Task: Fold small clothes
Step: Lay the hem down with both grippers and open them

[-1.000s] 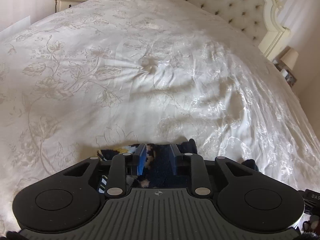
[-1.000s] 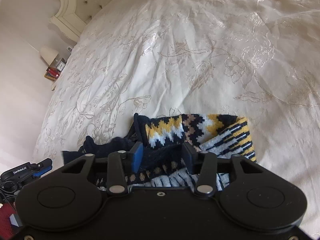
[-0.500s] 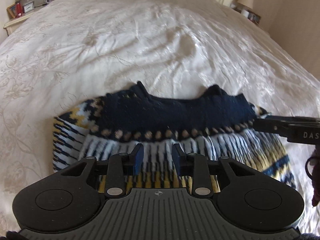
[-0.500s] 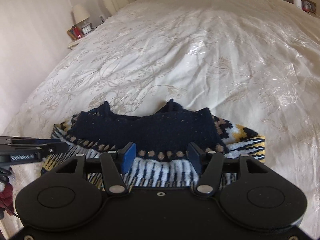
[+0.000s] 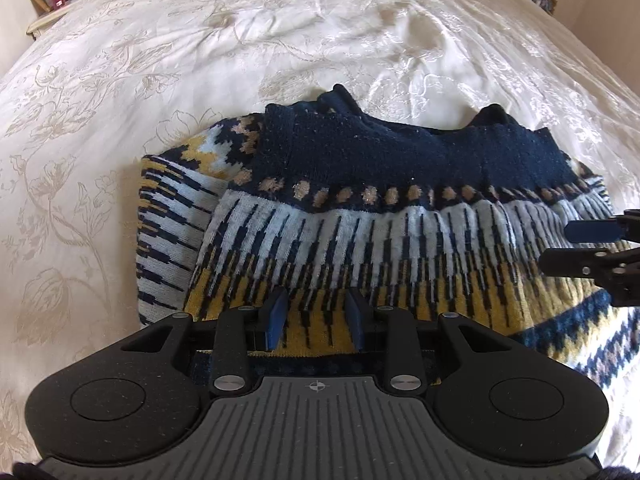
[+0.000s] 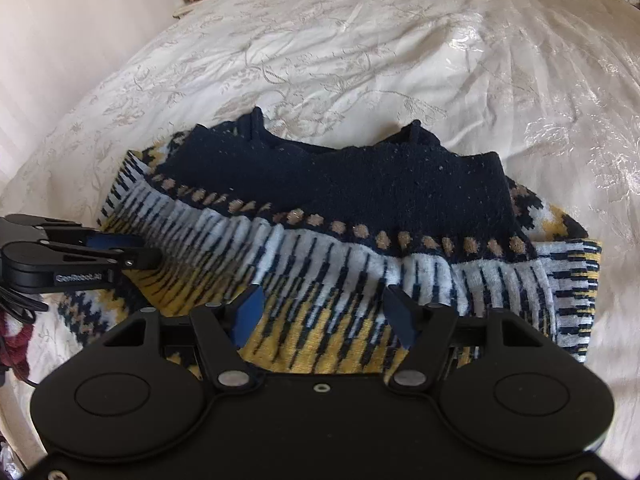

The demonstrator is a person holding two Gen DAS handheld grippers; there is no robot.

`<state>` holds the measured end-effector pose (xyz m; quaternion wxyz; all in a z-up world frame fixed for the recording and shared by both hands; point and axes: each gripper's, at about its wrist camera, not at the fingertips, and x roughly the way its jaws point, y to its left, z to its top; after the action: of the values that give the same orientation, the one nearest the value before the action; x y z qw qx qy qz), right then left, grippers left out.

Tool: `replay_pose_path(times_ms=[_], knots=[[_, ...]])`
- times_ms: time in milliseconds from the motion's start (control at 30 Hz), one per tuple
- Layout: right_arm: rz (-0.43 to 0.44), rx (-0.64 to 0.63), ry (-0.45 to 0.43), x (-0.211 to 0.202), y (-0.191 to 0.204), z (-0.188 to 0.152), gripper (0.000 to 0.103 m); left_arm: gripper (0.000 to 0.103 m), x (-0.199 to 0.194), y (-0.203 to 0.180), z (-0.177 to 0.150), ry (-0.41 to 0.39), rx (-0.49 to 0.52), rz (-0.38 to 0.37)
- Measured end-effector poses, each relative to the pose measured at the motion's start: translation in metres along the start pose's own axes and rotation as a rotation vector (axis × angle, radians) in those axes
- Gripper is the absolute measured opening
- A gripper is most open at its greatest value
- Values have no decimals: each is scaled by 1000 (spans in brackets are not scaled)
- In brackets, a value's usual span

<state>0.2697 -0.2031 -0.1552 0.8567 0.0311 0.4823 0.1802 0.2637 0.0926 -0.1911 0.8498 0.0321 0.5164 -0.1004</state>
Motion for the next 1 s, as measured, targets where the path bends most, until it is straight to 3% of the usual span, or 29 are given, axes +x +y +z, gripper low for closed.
replay_pose_path(times_ms=[167,300,500,667,900,1000], knots=[[-116,78,14,11,-41,1,68,31,2,-1,0,3,-5,0],[-156,125,19,7,-63,1,66,32,4,0,1,14,1,-2],[-159,105,0,-8,-50,-1,72,32,-6,-2,8,36,-28,11],[-120,63,-22,-28,-24,-18,77,33,-26,-4,-12,21,-29,33],[-199,52,112,-28,-23,-74,81,34,-27,11,-47,73,-40,81],[-194,99,101,-33,-33,-88,81,34,-27,12,-48,78,-27,84]])
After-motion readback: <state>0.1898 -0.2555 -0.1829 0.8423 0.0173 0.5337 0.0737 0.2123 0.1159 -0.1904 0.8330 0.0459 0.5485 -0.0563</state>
